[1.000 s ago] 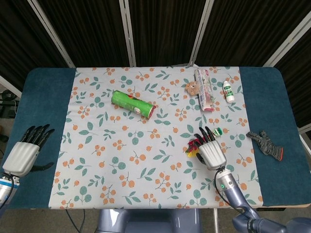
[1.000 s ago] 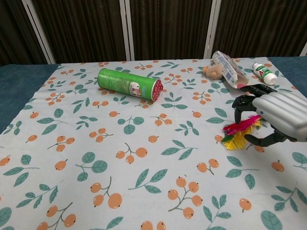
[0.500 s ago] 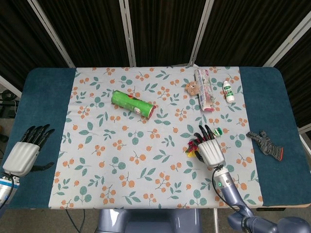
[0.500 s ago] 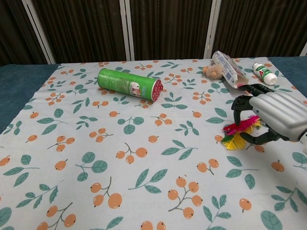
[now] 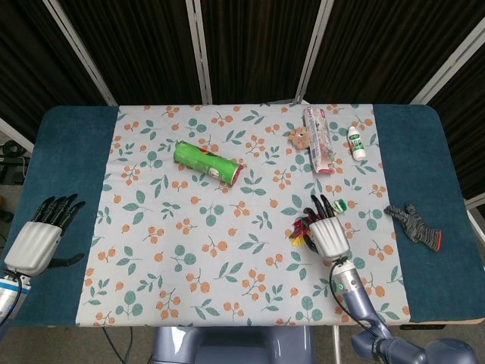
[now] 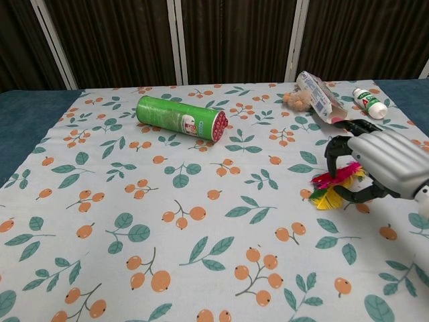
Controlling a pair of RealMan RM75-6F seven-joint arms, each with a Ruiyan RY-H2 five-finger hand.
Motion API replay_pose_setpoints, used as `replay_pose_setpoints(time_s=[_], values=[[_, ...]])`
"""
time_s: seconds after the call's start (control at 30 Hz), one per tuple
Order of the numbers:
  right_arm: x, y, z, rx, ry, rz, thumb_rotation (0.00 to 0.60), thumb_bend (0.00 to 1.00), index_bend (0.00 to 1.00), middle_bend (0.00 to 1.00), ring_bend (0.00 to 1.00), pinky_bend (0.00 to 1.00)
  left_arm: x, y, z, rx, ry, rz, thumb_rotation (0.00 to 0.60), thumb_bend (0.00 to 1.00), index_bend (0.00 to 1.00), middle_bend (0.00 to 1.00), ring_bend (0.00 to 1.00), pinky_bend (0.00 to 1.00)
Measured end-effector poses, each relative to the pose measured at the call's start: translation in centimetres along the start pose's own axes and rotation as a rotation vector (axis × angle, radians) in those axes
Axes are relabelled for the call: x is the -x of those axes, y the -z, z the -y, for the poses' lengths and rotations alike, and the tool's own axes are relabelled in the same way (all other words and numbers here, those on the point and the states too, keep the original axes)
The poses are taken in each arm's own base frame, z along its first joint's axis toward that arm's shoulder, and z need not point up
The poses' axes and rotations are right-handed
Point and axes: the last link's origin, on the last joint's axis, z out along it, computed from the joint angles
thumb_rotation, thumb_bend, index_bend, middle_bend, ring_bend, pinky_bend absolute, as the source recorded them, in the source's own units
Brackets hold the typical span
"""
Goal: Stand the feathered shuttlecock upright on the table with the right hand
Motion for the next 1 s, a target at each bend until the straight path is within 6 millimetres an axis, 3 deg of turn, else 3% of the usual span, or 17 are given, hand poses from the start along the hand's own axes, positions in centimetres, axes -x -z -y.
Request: replay_pose_setpoints(time_s=[0.43,1.0], values=[[0.13,-0.07,0.27,0.0,-0.01,-0.002,0.6,0.35,0.56,0.3,0.03,0.0,0.0,0.0,0.0,0.0,0.0,0.0,0.531,0.17,0.07,0.0,0.0,0.0],[0.0,-0.27,0.58,-0.001,-0.021,-0.016,0.6,0.36,0.6,0.32,0.03,0.0,0.0,-0.02,0.0,0.0,0.0,0.0,0.531,0.17,0.07,0.0,0.0,0.0]])
